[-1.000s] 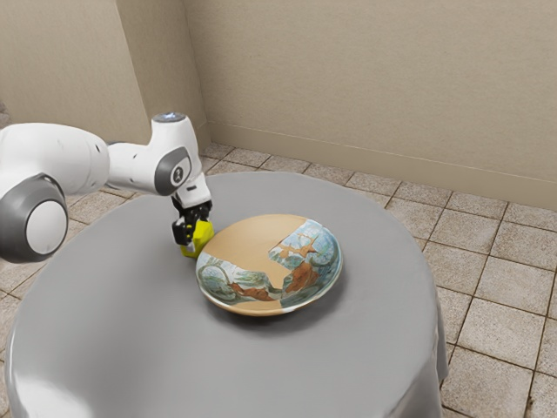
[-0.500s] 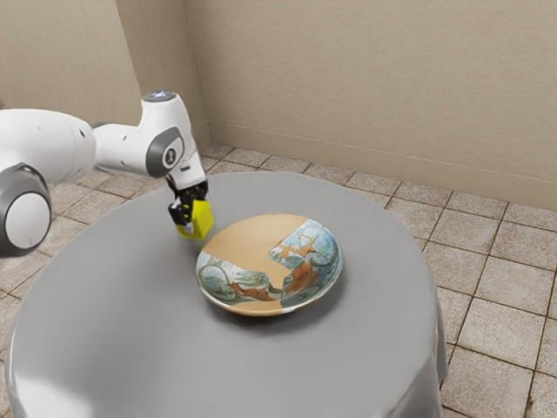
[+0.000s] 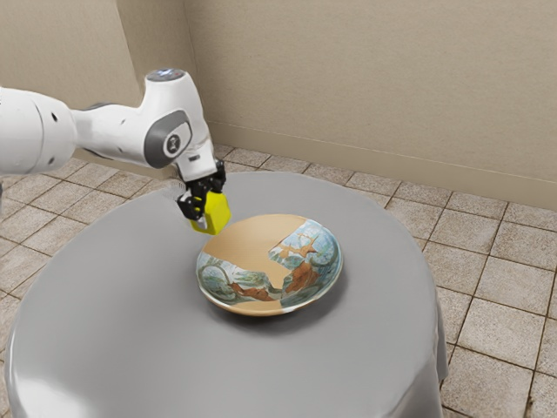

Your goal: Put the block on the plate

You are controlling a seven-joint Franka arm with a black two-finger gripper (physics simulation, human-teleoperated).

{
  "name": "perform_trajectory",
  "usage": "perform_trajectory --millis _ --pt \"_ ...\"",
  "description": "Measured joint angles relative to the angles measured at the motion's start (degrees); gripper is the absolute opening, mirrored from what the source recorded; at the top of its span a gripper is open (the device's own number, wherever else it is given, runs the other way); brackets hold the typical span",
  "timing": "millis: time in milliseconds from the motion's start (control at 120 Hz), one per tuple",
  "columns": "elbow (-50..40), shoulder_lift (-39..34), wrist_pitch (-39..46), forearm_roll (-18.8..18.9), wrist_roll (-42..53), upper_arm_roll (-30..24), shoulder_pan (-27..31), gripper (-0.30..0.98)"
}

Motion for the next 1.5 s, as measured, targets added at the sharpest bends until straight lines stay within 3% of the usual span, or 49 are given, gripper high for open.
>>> perform_trajectory --millis 300,558,775,983,1367,1500 --pt "-3.75 -1.05 -0.05 -0.37 -0.61 -0.08 -6.72 0.41" --pt "-2.85 4.15 0.91 -1.45 -1.16 -0.09 -8.23 0.42" --pt "-2.8 4.22 1.45 -1.65 -1.47 -0.08 -8.36 0.57" --pt "-3.03 0.62 0.86 -1.63 -3.02 0.07 -7.55 0.64" --pt "-2.06 -6.18 -8.09 -0.81 -22.2 4.16 -3.0 0.68" --pt "2.33 -6.73 -14.02 1.72 -31.23 4.29 -2.47 0.68"
